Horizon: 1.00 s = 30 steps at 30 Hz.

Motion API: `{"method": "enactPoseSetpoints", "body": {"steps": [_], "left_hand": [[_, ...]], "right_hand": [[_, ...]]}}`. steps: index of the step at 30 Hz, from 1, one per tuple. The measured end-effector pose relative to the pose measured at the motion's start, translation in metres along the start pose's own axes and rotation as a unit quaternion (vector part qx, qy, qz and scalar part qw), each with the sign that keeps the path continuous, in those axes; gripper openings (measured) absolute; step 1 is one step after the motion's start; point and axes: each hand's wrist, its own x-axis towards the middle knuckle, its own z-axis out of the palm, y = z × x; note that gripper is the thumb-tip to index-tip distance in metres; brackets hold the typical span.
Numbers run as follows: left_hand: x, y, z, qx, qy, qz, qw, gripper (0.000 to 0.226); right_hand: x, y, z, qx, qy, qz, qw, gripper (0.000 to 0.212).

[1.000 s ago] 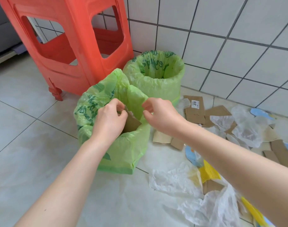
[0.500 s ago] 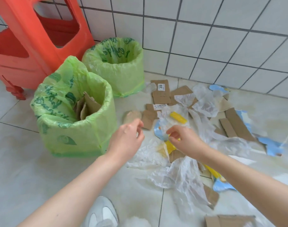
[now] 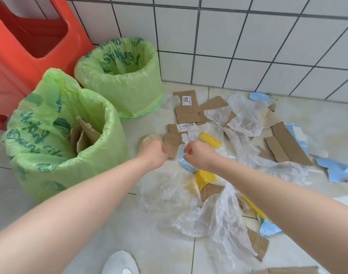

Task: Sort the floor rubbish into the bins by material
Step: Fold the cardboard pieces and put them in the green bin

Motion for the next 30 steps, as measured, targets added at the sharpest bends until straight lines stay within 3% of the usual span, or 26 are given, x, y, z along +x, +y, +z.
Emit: {"method": "enactPoseSetpoints", "body": {"steps": [3, 7, 10, 15, 18, 21, 26, 30], "left_hand": [[0.025, -0.011, 0.008, -0.033, 0.001, -0.056, 0.998, 0.036], [0.050, -0.041, 0.018, -0.114, 0.014, -0.194, 0.974, 0.063], [0.061, -0.050, 0.024, -0.130, 0.033, -0.241, 0.961, 0.066], [0.075, -0.050, 0.033, -0.076, 0.020, -0.222, 0.972, 0.078], [0.083, -0.051, 0.032, -0.102, 0.035, -0.229, 0.967, 0.073], [0.087, -0.049, 0.034, -0.217, 0.061, -0.261, 0.939, 0.068], [0.081, -0.041, 0.038, -0.333, 0.078, -0.275, 0.899, 0.056], [0.068, -0.036, 0.038, -0.470, 0.041, -0.237, 0.849, 0.033]], "right_hand": [[0.025, -0.012, 0.010, 0.051, -0.021, 0.007, 0.998, 0.033], [0.048, -0.016, 0.026, 0.149, -0.092, 0.065, 0.982, 0.038], [0.061, -0.014, 0.039, 0.234, -0.063, 0.104, 0.965, 0.042], [0.092, -0.015, 0.048, 0.300, 0.014, 0.163, 0.940, 0.057], [0.104, -0.019, 0.050, 0.328, 0.021, 0.179, 0.927, 0.071], [0.111, -0.019, 0.057, 0.325, 0.028, 0.191, 0.926, 0.079], [0.117, -0.015, 0.068, 0.287, 0.039, 0.194, 0.937, 0.069], [0.112, -0.007, 0.069, 0.372, 0.031, 0.179, 0.910, 0.046]]}}
